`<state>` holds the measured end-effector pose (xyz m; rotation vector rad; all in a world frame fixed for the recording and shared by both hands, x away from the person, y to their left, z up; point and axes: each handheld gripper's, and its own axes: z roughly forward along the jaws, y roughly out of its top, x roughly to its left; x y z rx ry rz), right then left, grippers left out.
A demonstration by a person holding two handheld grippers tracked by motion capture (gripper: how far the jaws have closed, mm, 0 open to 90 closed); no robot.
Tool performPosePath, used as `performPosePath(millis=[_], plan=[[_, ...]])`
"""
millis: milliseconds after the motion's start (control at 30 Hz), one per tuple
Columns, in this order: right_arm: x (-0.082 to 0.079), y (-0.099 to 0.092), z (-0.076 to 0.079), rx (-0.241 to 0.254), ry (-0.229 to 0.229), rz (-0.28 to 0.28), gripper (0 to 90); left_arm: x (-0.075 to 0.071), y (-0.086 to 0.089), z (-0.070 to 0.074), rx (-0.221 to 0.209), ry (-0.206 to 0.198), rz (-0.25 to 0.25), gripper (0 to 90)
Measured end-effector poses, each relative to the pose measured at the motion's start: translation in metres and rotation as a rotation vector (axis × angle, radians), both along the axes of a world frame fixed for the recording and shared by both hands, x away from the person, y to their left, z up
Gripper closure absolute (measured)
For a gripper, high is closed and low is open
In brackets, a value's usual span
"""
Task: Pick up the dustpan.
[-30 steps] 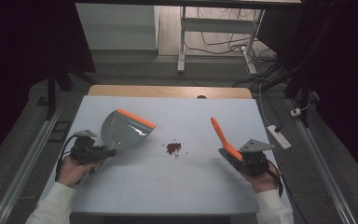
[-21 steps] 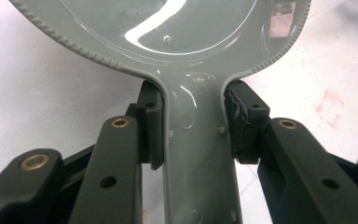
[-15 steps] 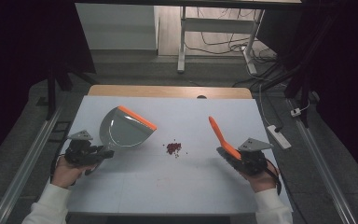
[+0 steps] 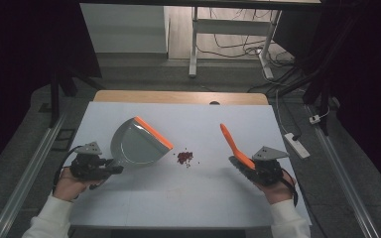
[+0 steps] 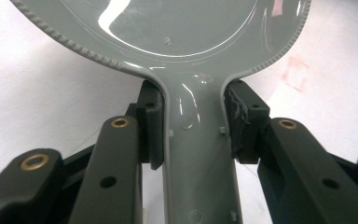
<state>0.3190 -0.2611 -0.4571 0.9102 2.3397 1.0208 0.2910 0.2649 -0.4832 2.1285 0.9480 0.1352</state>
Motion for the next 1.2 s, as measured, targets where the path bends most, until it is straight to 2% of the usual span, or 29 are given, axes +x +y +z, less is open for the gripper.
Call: performPosePath(millis=[167,333,967,1200], plan=[[0.0,0.001,0.0,-0.004,-0.001,0.005,70.0,-0.002,-0.004,0.002,0.006,0.004,-0.034,62.4],[0.001,0.002,-0.001,-0.005,0.0,0.009,70.0,-0.003,-0.009,0.0,0.021,0.025,-0.075,62.4],[0.004,0.01,0.001,-0.011,-0.013,0.024,70.0,-0.006,-0.025,-0.005,0.085,0.069,-0.166,62.4],[0.023,0.025,0.01,0.021,-0.039,0.041,70.0,-0.005,-0.025,-0.007,0.092,0.09,-0.172,62.4]])
